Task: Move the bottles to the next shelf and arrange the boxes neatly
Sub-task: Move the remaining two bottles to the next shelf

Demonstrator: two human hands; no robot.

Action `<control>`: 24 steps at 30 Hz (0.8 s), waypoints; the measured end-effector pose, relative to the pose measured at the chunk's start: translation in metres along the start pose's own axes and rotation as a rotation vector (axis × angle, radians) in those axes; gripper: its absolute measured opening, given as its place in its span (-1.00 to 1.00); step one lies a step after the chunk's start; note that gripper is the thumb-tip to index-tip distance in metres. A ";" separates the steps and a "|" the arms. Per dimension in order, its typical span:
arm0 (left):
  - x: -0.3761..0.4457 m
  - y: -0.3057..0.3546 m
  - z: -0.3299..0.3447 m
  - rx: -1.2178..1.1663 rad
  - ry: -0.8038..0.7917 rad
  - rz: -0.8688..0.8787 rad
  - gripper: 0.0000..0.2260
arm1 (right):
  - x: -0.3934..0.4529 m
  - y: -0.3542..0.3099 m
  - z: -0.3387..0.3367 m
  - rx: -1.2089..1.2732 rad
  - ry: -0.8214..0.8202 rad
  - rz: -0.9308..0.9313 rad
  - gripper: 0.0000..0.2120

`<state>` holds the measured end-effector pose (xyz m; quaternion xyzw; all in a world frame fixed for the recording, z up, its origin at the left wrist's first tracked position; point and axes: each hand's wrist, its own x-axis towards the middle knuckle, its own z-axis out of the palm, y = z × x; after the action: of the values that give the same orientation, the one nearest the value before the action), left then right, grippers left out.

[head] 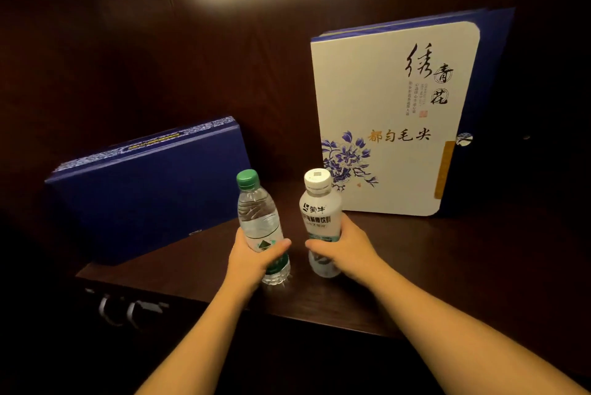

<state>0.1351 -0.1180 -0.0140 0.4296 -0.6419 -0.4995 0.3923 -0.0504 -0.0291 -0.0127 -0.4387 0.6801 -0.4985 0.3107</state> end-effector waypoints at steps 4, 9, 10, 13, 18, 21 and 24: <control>0.002 -0.004 0.010 0.006 0.088 0.036 -0.46 | 0.001 0.003 0.010 0.047 0.079 0.017 -0.49; -0.014 -0.003 0.007 0.009 0.116 0.050 -0.55 | -0.025 0.003 0.009 0.090 0.172 0.053 -0.54; -0.021 -0.003 0.007 0.006 0.116 0.050 -0.55 | -0.033 0.003 0.007 0.095 0.190 0.057 -0.55; -0.046 0.000 0.009 -0.006 0.094 0.061 -0.56 | -0.064 0.005 -0.006 0.113 0.240 0.071 -0.61; -0.104 0.014 0.022 -0.077 -0.002 0.070 -0.53 | -0.137 0.005 -0.037 0.144 0.366 0.092 -0.69; -0.143 0.026 0.042 -0.107 -0.082 0.090 -0.51 | -0.188 0.005 -0.060 0.133 0.450 0.087 -0.67; -0.182 0.037 0.071 -0.116 -0.183 0.110 -0.50 | -0.236 0.008 -0.088 0.078 0.504 0.097 -0.60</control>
<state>0.1214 0.0804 -0.0047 0.3230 -0.6677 -0.5506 0.3830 -0.0284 0.2211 0.0036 -0.2551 0.7365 -0.6024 0.1719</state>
